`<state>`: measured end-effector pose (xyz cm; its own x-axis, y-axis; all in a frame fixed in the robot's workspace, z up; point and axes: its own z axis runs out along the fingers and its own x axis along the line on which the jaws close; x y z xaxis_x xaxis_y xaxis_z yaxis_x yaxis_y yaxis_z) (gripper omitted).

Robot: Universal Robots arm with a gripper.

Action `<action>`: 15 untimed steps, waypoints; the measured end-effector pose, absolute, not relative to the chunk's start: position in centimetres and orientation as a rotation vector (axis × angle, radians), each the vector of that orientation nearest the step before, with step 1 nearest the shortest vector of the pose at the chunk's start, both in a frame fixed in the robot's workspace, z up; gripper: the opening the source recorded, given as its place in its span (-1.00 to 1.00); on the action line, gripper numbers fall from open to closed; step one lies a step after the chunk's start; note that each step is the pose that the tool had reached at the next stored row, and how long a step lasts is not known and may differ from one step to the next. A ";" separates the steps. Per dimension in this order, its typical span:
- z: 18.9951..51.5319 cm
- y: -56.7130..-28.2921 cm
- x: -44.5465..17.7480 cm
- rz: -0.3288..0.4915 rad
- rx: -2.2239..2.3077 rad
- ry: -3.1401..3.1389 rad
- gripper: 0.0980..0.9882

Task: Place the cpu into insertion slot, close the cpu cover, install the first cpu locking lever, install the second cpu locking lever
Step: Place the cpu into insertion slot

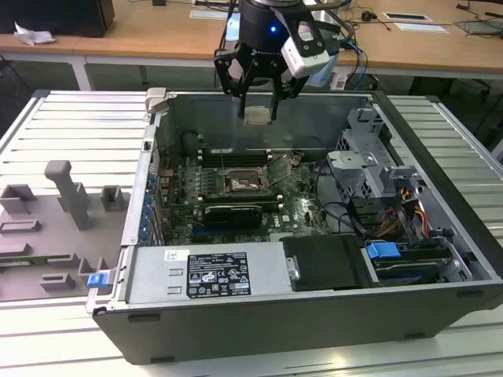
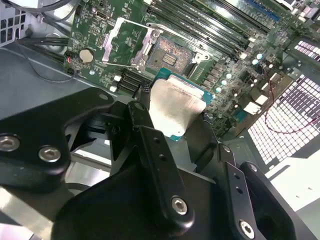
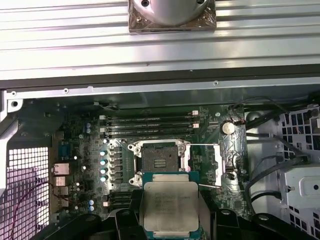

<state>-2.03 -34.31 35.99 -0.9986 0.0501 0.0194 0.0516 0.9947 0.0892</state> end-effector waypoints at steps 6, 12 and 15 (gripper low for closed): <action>35.9 -34.3 -2.0 -0.141 -0.105 -3.120 -0.04; 35.9 -34.3 -2.0 -0.141 -0.132 -3.120 -0.04; 35.9 -34.3 -2.0 -0.141 -0.143 -3.120 -0.04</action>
<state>-2.03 -34.31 35.90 -0.9957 0.0908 0.0194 0.0922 0.9917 0.0893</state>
